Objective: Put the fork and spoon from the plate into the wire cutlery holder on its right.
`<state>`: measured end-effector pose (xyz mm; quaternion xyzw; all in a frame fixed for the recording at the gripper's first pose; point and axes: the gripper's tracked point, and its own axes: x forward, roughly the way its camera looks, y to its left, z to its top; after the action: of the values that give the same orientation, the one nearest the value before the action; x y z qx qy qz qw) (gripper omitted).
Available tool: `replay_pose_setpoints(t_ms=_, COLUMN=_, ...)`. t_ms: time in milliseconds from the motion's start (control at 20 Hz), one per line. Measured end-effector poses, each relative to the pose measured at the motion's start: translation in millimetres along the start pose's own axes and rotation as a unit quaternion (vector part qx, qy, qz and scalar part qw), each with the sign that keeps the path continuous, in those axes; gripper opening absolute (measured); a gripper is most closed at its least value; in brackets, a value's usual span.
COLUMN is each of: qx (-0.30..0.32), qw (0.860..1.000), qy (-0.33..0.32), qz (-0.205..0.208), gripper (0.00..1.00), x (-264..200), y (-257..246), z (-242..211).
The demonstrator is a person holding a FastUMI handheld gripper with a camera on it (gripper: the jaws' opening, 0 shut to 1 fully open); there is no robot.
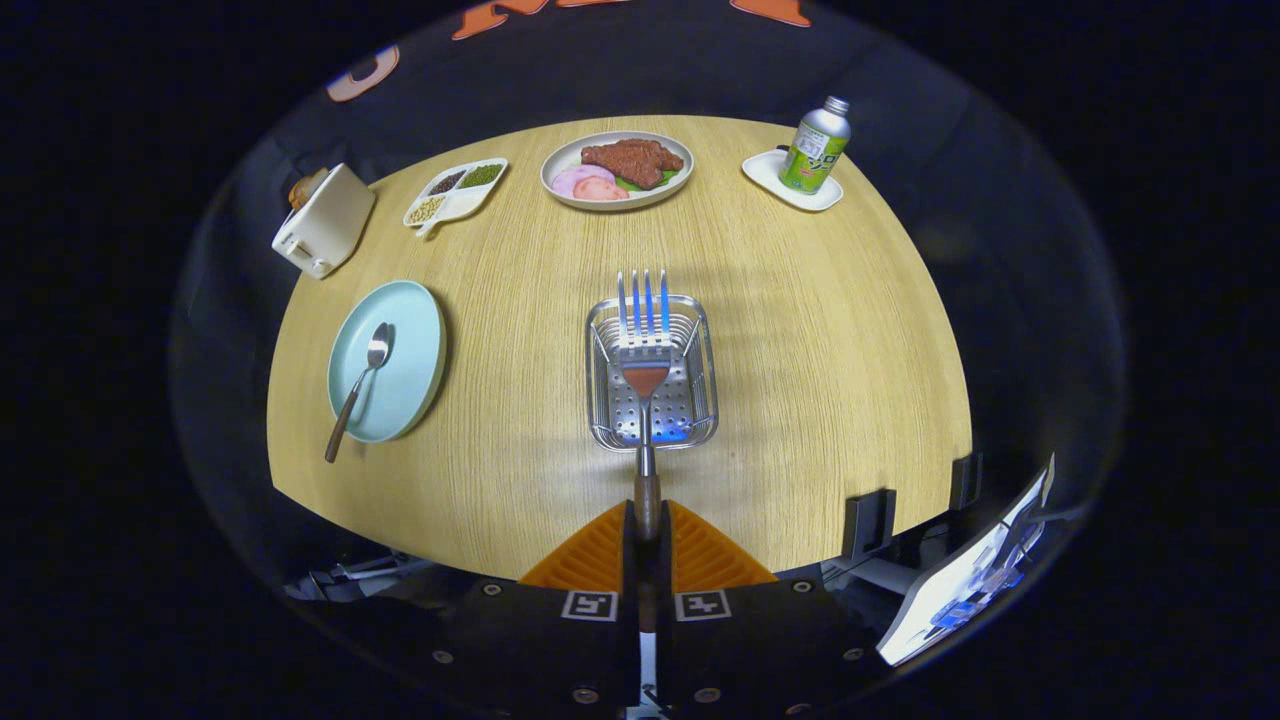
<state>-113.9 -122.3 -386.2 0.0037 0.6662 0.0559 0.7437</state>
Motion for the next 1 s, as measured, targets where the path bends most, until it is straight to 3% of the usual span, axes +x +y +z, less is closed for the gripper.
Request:
replay_pose_setpoints(t_ms=350, qx=0.020, qw=1.000, qy=0.000, qz=0.010, gripper=0.11, x=-2, y=-9, z=9)
replay_pose_setpoints(t_ms=650, qx=0.059, qw=0.994, qy=-0.084, qz=0.021, gripper=0.17, x=-21, y=-17, z=51)
replay_pose_setpoints(t_ms=800, qx=0.078, qw=0.983, qy=-0.165, qz=0.028, gripper=0.21, x=-44, y=-19, z=86)
replay_pose_setpoints(t_ms=1000, qx=0.095, qw=0.952, qy=-0.288, qz=0.031, gripper=0.41, x=-89, y=-19, z=133)
